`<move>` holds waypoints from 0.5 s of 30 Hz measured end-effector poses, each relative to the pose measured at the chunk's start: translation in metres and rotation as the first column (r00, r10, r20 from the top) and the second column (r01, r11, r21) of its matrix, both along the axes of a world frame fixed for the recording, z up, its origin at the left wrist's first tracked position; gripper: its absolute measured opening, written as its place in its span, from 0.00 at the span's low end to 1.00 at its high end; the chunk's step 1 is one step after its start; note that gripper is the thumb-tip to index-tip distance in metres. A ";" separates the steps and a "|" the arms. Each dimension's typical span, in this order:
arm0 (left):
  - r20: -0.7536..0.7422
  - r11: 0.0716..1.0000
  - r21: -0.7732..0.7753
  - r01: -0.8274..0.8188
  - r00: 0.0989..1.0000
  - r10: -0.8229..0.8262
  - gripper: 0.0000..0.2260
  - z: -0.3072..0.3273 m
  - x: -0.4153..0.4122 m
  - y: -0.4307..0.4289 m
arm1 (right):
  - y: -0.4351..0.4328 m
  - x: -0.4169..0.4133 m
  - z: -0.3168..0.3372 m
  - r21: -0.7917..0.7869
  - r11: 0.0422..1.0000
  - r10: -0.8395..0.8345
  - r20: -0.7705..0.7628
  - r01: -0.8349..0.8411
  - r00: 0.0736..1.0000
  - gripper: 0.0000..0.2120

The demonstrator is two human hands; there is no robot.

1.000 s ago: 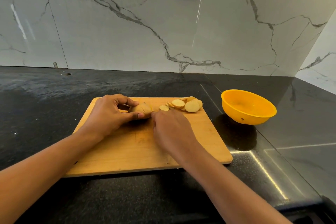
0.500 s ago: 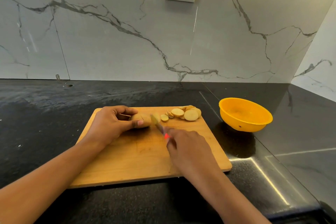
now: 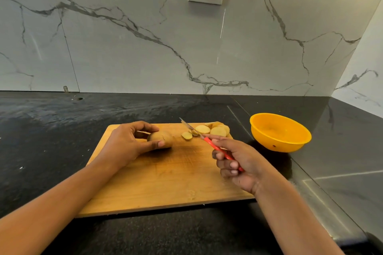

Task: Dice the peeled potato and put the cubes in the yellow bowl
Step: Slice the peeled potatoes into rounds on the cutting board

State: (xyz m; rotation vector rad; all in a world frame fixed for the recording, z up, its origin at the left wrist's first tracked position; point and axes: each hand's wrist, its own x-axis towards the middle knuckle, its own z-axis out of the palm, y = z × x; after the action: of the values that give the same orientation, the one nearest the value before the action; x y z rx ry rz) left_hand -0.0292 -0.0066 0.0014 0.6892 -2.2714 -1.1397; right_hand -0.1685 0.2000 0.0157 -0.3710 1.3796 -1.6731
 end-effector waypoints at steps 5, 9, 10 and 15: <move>0.007 1.000 -0.013 -0.004 1.000 0.004 0.21 -0.002 -0.001 -0.003 | 0.006 -0.006 0.005 -0.090 0.995 0.047 0.147 -0.034 0.988 0.22; 0.001 1.000 -0.011 0.005 1.000 -0.005 0.20 -0.002 -0.001 -0.003 | 0.011 -0.013 0.006 0.012 0.999 0.043 0.087 -0.044 0.995 0.17; -0.001 1.000 -0.009 0.005 1.000 -0.005 0.20 -0.002 -0.001 -0.003 | 0.012 -0.016 0.005 0.049 0.997 0.048 0.076 -0.052 0.996 0.15; -0.006 1.000 0.008 0.008 1.000 -0.008 0.21 -0.002 0.000 -0.003 | 0.015 -0.027 0.004 0.158 0.975 0.151 0.059 -0.159 0.987 0.16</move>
State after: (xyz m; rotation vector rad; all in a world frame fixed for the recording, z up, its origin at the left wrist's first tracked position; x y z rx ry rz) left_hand -0.0297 -0.0093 -0.0006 0.6799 -2.2680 -1.1542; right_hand -0.1951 0.2148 0.0201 -0.3349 1.4044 -1.4236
